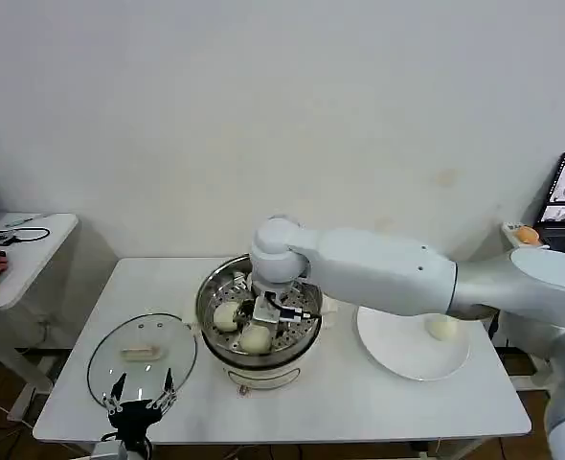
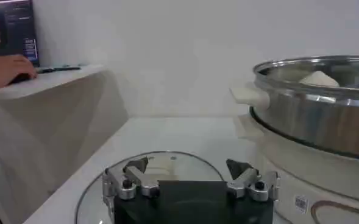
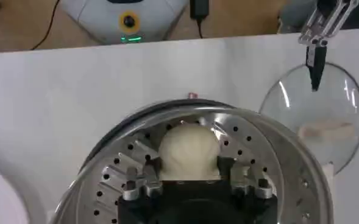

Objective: Take steamed baozi put them in steamer then cover it.

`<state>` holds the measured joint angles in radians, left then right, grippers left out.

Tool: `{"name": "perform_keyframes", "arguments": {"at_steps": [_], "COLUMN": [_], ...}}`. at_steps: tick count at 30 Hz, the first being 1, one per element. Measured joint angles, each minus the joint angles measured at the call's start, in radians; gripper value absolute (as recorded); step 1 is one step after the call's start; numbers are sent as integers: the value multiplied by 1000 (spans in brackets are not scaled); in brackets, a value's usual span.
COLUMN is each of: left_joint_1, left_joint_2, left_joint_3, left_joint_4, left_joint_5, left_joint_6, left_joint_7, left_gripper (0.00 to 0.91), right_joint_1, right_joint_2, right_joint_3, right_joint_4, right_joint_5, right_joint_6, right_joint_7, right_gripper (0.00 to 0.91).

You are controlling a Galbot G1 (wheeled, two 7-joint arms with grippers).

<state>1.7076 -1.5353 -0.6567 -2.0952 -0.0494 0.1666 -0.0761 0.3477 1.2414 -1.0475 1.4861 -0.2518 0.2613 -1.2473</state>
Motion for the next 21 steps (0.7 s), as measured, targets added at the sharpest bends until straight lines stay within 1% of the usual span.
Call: {"name": "perform_keyframes", "arguments": {"at_steps": [5,9,15,18,21], "left_joint_1": [-1,-8,-10,-11,-8], "left_joint_2": [2,6,17,19,20], "left_joint_3": [3,6,6,11,16], "left_joint_4": [0,1,-12,-21,-31], "left_joint_5": [0,-6,-13,-12,-13], "left_joint_6": [1,1,6,12,16], "left_joint_7": [1,3,8,13,15], "left_gripper": [907,907,907,907,907], "right_joint_1": [21,53,86,86,72], "right_joint_2": [-34,-93,-229,-312,-403], "right_joint_3": [31,51,98,117,143], "right_joint_4": [9,27,33,45,53], "right_joint_5": [10,45,154,217,259], "right_joint_6": [-25,-65,-180,-260,-340], "right_joint_7": [9,24,61,73,84], "right_gripper": [907,907,907,907,907]}}
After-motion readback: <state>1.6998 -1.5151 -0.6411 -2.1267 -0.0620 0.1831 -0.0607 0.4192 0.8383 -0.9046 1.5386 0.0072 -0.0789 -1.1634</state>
